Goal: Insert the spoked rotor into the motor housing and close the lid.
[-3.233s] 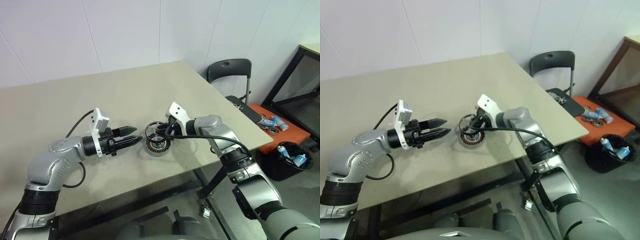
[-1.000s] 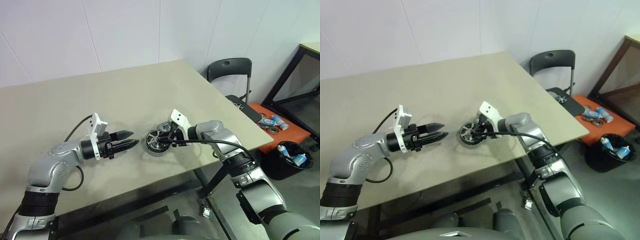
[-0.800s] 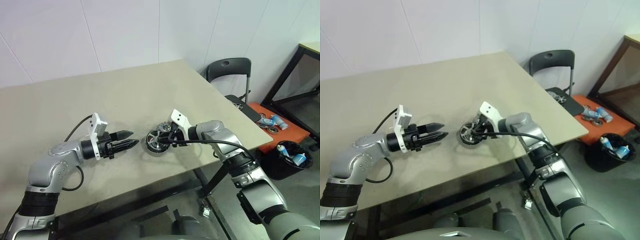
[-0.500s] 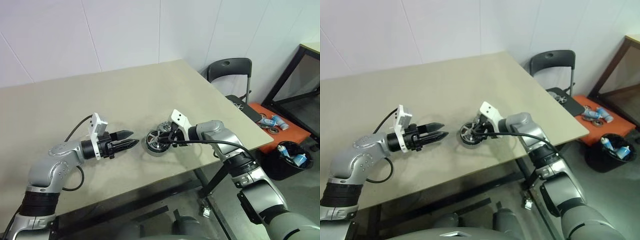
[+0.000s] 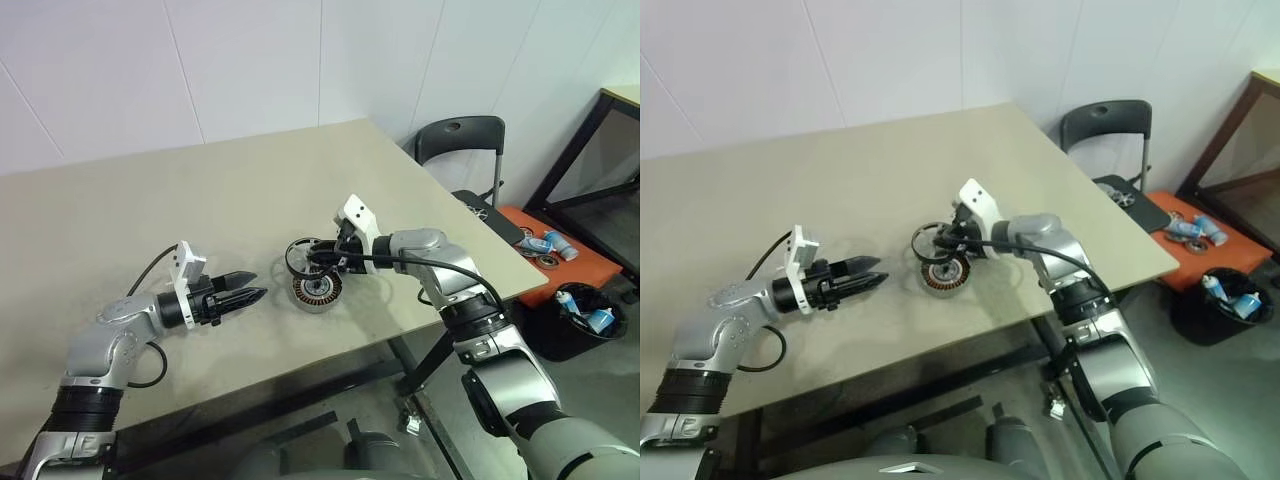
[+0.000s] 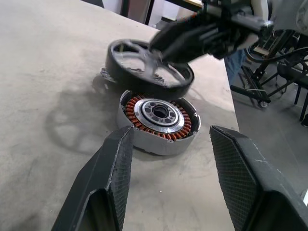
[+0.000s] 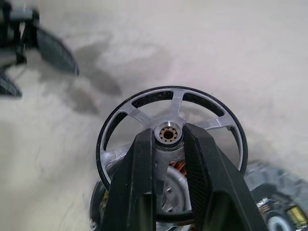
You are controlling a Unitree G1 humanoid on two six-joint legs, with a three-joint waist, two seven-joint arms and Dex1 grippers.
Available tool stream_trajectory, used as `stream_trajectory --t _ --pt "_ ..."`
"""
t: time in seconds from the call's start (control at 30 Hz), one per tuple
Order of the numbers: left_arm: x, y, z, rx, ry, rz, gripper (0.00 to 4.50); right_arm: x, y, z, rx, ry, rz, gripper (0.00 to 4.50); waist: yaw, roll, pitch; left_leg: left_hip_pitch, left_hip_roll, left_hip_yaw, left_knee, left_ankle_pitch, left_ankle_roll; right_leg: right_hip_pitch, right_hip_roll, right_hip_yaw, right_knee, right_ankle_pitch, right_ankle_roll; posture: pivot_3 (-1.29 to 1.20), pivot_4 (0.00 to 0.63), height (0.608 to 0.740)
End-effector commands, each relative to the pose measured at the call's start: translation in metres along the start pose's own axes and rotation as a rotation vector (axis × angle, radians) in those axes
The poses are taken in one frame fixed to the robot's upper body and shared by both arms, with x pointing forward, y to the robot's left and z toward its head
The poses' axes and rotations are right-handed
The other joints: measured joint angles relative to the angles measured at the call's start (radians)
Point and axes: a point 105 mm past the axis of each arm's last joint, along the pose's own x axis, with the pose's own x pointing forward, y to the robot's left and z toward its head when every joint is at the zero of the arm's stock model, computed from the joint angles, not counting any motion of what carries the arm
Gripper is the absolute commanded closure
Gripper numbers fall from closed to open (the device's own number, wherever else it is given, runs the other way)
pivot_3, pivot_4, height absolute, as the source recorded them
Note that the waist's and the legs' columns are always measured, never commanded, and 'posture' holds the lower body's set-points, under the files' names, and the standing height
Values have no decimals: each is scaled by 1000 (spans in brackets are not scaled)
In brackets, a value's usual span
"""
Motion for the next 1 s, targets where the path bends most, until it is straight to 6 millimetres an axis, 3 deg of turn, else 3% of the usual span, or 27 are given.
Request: stream_trajectory --t 0.03,0.77,1.0 --pt "4 -1 10 42 -16 -20 1837 -3 -2 21 2 -66 -3 4022 -1 0 0 0 0 0 0 0 0 0 0 0 0 0 0 0 0 740" --pt "-2 9 -2 34 -8 -4 1837 -2 15 5 -48 12 87 4022 -1 0 0 0 0 0 0 0 0 0 0 0 0 0 0 0 0 740" --pt "-7 12 -7 32 -5 1 1837 -4 10 -2 -68 35 67 4022 -1 0 0 0 0 0 0 0 0 0 0 0 0 0 0 0 0 740"
